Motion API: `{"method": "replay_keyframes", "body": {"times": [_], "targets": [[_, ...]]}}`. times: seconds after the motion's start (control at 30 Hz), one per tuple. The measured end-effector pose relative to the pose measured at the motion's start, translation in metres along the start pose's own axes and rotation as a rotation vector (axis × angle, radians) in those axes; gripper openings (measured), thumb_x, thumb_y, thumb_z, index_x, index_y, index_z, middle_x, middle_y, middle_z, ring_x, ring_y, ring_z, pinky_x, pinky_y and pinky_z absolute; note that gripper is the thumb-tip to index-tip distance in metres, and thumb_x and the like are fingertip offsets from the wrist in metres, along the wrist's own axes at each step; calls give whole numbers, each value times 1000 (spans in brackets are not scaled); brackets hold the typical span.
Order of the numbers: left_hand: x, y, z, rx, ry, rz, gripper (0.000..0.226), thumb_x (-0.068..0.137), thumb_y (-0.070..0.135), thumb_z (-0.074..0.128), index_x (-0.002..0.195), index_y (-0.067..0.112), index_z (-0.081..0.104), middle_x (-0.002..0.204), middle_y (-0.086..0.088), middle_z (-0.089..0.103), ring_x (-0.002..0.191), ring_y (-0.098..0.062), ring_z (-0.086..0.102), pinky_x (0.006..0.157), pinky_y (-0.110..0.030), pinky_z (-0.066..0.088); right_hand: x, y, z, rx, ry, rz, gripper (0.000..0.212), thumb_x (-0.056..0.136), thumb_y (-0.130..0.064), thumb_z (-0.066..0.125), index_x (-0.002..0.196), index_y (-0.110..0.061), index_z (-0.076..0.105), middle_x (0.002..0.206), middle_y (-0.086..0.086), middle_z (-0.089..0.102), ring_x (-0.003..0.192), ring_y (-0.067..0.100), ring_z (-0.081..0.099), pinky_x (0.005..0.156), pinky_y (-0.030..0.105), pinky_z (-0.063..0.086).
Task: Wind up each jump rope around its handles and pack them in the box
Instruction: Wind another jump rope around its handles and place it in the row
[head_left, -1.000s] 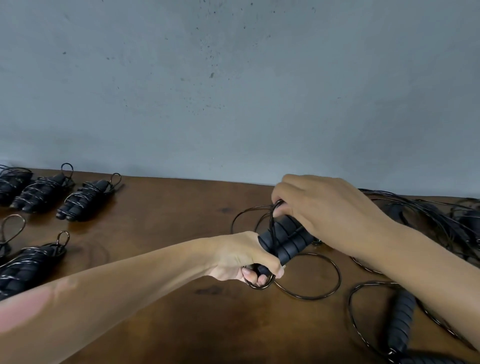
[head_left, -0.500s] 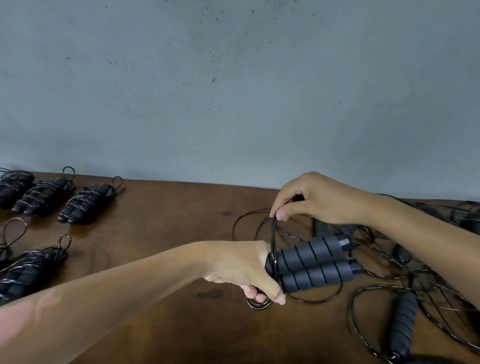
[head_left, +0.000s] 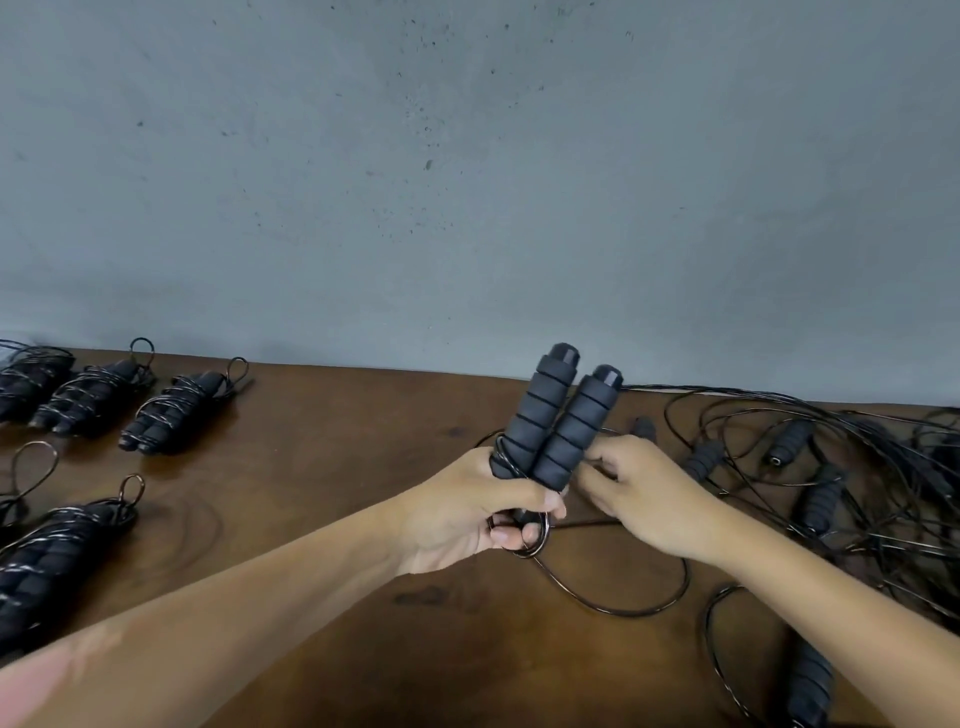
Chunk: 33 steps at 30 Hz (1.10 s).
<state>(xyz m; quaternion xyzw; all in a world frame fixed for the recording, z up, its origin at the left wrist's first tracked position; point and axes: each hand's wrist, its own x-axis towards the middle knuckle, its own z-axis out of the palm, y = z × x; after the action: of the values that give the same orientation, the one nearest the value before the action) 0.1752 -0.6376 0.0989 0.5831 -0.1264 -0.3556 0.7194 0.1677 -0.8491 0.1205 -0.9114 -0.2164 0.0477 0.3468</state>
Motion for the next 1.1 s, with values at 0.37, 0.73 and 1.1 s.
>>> {"method": "replay_keyframes", "body": {"times": [0.37,0.73,1.1], "targets": [[3,4,-29,-180,263,36,18,100,6,64,117,2,59,89,-13,62,63,-17,49,48,-19,37,-29,-6,14,-23,48,172,17,103,-29,55,102,-39,69,77,-18,73,80,-12,64,79,14,41],[2,-14,-35,131,210,-149,27,93,14,78,112,5,62,85,-13,64,59,-19,48,47,-21,35,-31,-26,-8,-732,180,-155,10,102,-37,55,96,-31,61,80,-16,54,60,7,49,51,25,40],[3,-8,-10,758,133,-220,48,76,34,92,100,-3,71,70,-19,68,44,-17,49,47,-22,39,-8,-37,-23,-986,241,-579,36,77,-20,87,72,-17,52,65,-1,38,52,20,33,47,30,21]]}}
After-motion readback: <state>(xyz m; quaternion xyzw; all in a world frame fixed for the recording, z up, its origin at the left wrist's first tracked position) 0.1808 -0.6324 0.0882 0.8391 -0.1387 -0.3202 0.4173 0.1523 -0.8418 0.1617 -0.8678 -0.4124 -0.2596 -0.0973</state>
